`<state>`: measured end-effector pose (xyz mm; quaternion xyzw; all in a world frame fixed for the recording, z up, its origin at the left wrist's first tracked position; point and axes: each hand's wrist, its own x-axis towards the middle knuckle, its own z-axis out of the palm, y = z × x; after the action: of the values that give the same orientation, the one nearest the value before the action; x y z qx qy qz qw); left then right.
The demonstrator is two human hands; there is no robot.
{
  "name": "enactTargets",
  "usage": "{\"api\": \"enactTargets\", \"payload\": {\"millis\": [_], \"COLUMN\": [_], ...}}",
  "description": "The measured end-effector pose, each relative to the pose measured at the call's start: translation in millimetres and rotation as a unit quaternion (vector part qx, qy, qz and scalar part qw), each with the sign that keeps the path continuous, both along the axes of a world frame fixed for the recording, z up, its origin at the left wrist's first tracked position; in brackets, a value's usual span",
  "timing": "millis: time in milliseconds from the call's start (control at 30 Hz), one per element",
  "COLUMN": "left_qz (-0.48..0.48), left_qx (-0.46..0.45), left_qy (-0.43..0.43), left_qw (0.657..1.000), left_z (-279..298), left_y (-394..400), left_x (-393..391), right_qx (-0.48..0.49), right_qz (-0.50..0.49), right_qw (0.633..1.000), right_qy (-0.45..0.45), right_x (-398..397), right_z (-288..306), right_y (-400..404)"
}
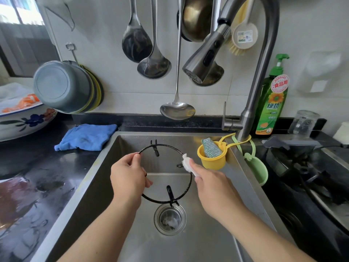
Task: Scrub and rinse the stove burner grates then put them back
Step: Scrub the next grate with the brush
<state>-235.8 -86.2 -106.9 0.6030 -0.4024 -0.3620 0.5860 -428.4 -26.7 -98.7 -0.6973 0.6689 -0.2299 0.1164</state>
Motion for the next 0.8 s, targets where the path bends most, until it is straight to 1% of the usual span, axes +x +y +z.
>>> {"api": "enactTargets", "payload": {"millis": [100,200,267,333,433,467,533,600,633,667,700,800], "left_qz": [-0.004,-0.006,-0.004,-0.004,-0.017,-0.024,-0.036,-0.051,-0.057,-0.062,-0.066,-0.078], "left_qx": [0.003,0.018,0.043,0.068,0.099,0.106,0.113,0.113,0.113,0.114,0.116,0.116], "left_qy": [-0.005,-0.006,0.007,0.007,0.008,0.010,0.013,0.028,0.032,0.033,0.033,0.040], "left_qw": [1.000,1.000,0.999,0.998,0.995,0.994,0.993,0.992,0.991,0.991,0.990,0.989], "left_z": [-0.2,-3.5,-6.6,-9.3,-11.8,-11.7,-13.0,-11.1,-11.1,-10.4,-10.4,-11.1], "left_y": [-2.0,-5.4,-7.5,-9.8,-8.9,-8.8,-8.3,-9.5,-10.6,-10.7,-9.9,-7.2], "left_x": [2.0,2.5,4.8,5.3,8.2,7.6,5.9,5.0,6.0,6.0,5.9,6.4], "right_qx": [0.021,0.056,0.080,0.059,-0.068,-0.102,-0.133,-0.133,-0.134,-0.135,-0.134,-0.122], "right_qz": [0.071,0.092,0.108,0.079,-0.057,-0.089,-0.123,-0.116,-0.102,-0.087,-0.081,-0.094], "right_qw": [0.997,0.992,0.986,0.982,0.972,0.959,0.912,0.853,0.830,0.826,0.838,0.892], "right_qy": [-0.037,-0.064,-0.102,-0.161,-0.220,-0.248,-0.369,-0.492,-0.531,-0.541,-0.523,-0.424], "right_x": [0.8,-13.8,-20.6,-21.1,-24.6,-28.9,-37.3,-43.1,-43.7,-44.2,-45.0,-45.7], "right_z": [-1.8,-11.8,-15.2,-12.3,-3.5,2.4,16.1,36.7,44.6,50.7,51.7,40.3], "right_y": [-6.3,-17.6,-18.7,-17.0,-14.9,-15.7,-22.6,-38.9,-51.9,-64.7,-78.4,-112.3]}}
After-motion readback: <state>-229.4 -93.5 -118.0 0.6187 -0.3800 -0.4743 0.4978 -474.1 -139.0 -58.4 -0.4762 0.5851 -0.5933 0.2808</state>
